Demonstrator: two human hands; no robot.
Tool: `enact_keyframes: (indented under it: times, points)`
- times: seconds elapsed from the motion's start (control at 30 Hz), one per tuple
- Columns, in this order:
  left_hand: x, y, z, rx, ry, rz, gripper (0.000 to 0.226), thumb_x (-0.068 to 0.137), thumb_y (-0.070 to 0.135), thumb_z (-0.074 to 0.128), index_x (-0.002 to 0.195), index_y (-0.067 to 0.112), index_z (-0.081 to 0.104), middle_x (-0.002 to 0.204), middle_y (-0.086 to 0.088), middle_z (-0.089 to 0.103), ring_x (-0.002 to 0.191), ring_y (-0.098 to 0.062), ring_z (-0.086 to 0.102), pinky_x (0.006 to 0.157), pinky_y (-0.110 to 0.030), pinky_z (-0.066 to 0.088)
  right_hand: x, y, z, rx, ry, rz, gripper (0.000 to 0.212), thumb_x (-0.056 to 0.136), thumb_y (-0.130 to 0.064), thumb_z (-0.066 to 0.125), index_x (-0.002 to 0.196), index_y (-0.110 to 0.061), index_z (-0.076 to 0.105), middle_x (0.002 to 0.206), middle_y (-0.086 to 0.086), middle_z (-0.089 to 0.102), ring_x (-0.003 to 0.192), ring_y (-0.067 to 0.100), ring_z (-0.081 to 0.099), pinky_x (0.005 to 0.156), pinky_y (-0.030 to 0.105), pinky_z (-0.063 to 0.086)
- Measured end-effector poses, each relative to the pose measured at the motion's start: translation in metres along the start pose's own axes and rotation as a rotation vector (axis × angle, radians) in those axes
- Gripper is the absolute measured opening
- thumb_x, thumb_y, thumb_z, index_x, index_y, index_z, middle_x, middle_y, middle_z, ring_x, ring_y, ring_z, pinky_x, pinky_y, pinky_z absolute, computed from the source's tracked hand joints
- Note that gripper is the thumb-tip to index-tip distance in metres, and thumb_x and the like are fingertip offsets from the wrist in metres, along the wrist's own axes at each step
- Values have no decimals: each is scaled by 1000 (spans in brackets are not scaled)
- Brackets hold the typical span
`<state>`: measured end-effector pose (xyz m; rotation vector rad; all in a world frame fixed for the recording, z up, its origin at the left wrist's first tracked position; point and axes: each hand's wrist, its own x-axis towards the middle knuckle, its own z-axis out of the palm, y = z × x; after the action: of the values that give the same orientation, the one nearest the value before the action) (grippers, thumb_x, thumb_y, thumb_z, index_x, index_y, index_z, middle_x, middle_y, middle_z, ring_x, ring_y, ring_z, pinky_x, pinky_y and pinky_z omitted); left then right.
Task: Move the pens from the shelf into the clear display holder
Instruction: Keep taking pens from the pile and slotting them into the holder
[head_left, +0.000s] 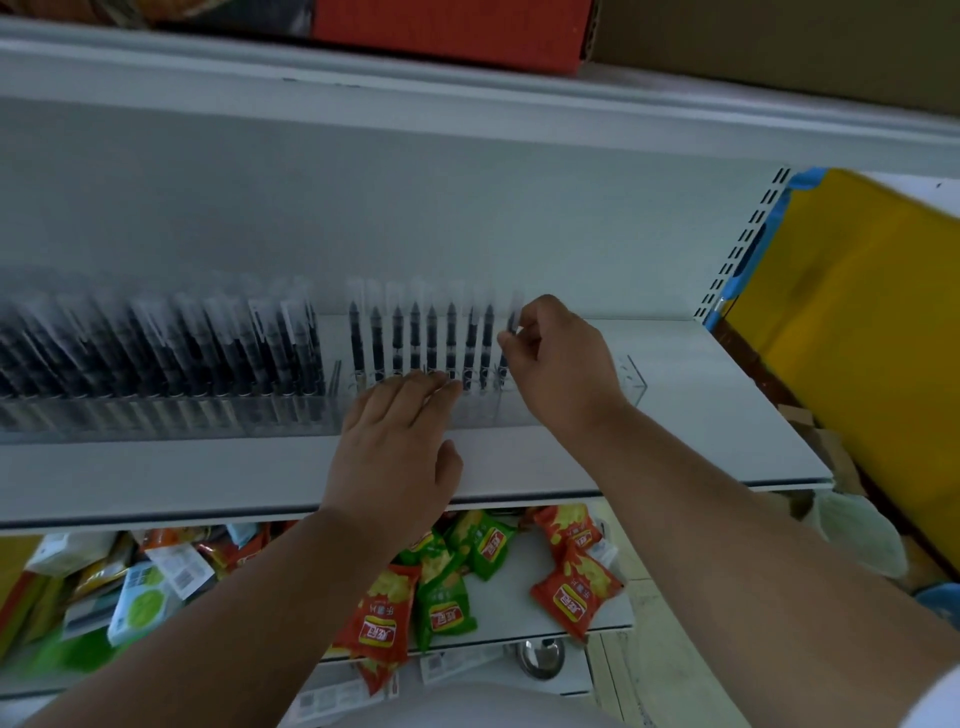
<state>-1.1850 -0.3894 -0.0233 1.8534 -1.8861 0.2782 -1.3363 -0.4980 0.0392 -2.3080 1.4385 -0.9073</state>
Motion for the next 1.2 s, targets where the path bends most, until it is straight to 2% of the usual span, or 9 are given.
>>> enact_keyframes:
  times: [0.13,0.23,0.37,0.57,0.67,0.87,1.0,1.1,1.2]
  points:
    - [0,1,-6,-37,-43,-7,57,85,34,42,137,15,55,138,-3,55,129,-23,44,109,-43,35,-13,-4,-7,-51,25,-18,29,95,-38,56,114,-16,53,101,-2,62,86,14,58,69,26,40]
    - [-3,0,-14,-80,-16,-31,54,87,34,42,135,14,56,135,-4,55,127,-26,47,106,-45,40,-25,-14,-13,-43,73,-146,25,95,-33,57,111,-15,53,99,-1,60,84,16,57,67,27,42]
    - [-15,-8,-30,-44,53,-73,47,87,33,46,125,12,62,119,-6,61,115,-27,53,99,-43,43,-36,-40,-14,-14,99,-289,23,92,-27,62,108,-11,56,99,2,59,87,19,55,71,32,46]
    - [-53,-43,-60,14,2,-205,47,87,40,41,121,16,62,118,-4,60,112,-27,53,97,-43,43,-58,-102,-3,-18,80,-437,27,89,-27,65,108,-8,60,101,8,60,88,25,57,75,37,49]
    - [-84,-73,-81,30,21,-268,47,87,41,41,120,17,63,115,-2,61,109,-27,54,95,-43,44,-71,-144,15,1,33,-488,29,90,-30,63,111,-10,60,104,6,59,91,24,57,79,38,49]
    - [-177,-160,-140,118,99,-416,38,83,40,46,111,21,64,110,-2,61,103,-28,55,88,-44,46,-104,-255,80,45,-92,-602,32,93,-35,60,118,-15,58,111,2,59,104,19,55,89,31,45]
    - [-253,-228,-191,220,114,-538,37,83,39,47,109,20,66,107,-3,63,101,-31,56,87,-42,43,-132,-348,132,143,-179,-666,34,90,-34,63,116,-12,59,110,6,59,101,24,56,86,40,47]
    - [-308,-268,-228,285,101,-614,36,83,39,48,107,19,67,106,-3,63,100,-31,58,85,-44,46,-151,-413,168,162,-251,-719,34,92,-37,61,117,-15,58,113,5,58,101,24,55,82,37,45]
    - [-347,-303,-261,335,134,-690,32,82,36,51,104,20,68,102,1,63,98,-26,58,82,-40,44,-162,-468,197,195,-301,-740,33,92,-39,58,117,-18,57,113,4,57,102,24,54,84,40,46]
